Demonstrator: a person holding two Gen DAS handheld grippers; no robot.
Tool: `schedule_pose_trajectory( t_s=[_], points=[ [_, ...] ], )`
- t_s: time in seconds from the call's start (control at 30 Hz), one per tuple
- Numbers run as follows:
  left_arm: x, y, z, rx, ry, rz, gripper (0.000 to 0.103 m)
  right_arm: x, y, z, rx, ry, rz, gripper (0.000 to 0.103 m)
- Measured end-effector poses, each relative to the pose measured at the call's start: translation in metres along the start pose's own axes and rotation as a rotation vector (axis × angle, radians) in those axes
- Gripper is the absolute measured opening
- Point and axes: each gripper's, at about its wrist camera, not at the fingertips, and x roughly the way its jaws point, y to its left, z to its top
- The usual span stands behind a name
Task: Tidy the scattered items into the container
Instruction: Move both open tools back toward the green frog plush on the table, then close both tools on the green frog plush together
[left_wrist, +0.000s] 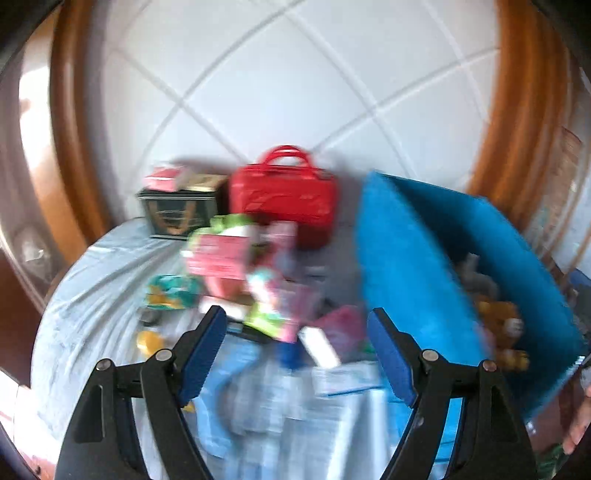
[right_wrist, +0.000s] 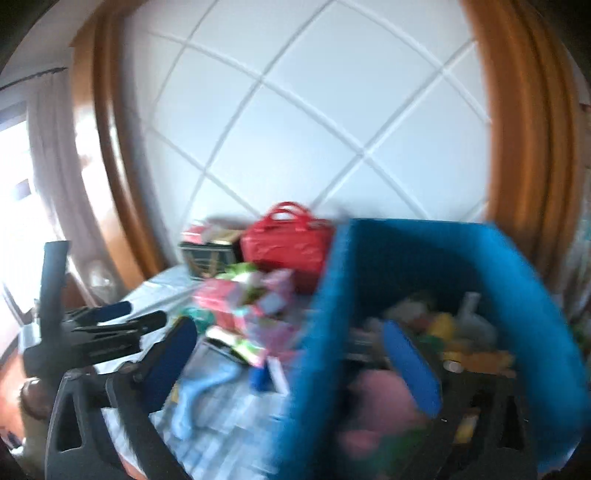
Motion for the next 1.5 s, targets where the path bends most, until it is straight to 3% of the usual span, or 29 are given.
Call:
schedule_pose_trajectory(
  t_s=[0.13,0.23,0.33,0.47,0.73,0.87,1.0,1.13,1.27,1.33,1.43,1.5],
  points=[
    [0.045,0.100,0.013,0.004,0.058,0.099,0.079,0.063,0.082,0.011,0.000,0.022,0.023,0.103],
    [0.082,0.159,0.024,-0.037,0.111,0.095,0.078,0.119,0.123,0.021,0.024,0.077,0.041,0.103],
    [0.119,0.197,0.038,-0.056,0.149,0.107,0.078,0.177,0.132,0.024,0.069,0.163,-0.001,0.103],
    [0.166,0.226,0.057,-0.066,0.183,0.106,0.079,0.248,0.114,0.021,0.133,0.283,-0.087,0.103],
    [0.257,0.238,0.105,-0.082,0.183,0.072,0.079,0.366,0.063,0.021,0.204,0.391,-0.150,0.103],
    [0.324,0.245,0.127,-0.088,0.222,0.068,0.079,0.430,0.057,0.038,0.193,0.407,-0.072,0.103],
    [0.398,0.244,0.141,-0.080,0.289,0.062,0.078,0.501,0.076,0.052,0.081,0.437,-0.043,0.103],
    [0.446,0.229,0.135,-0.070,0.330,0.025,0.078,0.573,0.081,0.048,0.067,0.503,-0.041,0.103],
    [0.484,0.209,0.116,-0.028,0.383,0.038,0.079,0.623,0.082,0.030,0.013,0.557,-0.087,0.103],
    [0.498,0.210,0.108,-0.081,0.389,-0.010,0.079,0.638,0.087,0.020,-0.046,0.550,-0.101,0.103],
    [0.515,0.216,0.105,-0.145,0.431,-0.006,0.094,0.651,0.081,0.015,-0.015,0.536,-0.105,0.103],
    [0.522,0.209,0.099,-0.080,0.416,0.028,0.101,0.658,0.079,0.012,-0.032,0.547,-0.135,0.103]
  ],
)
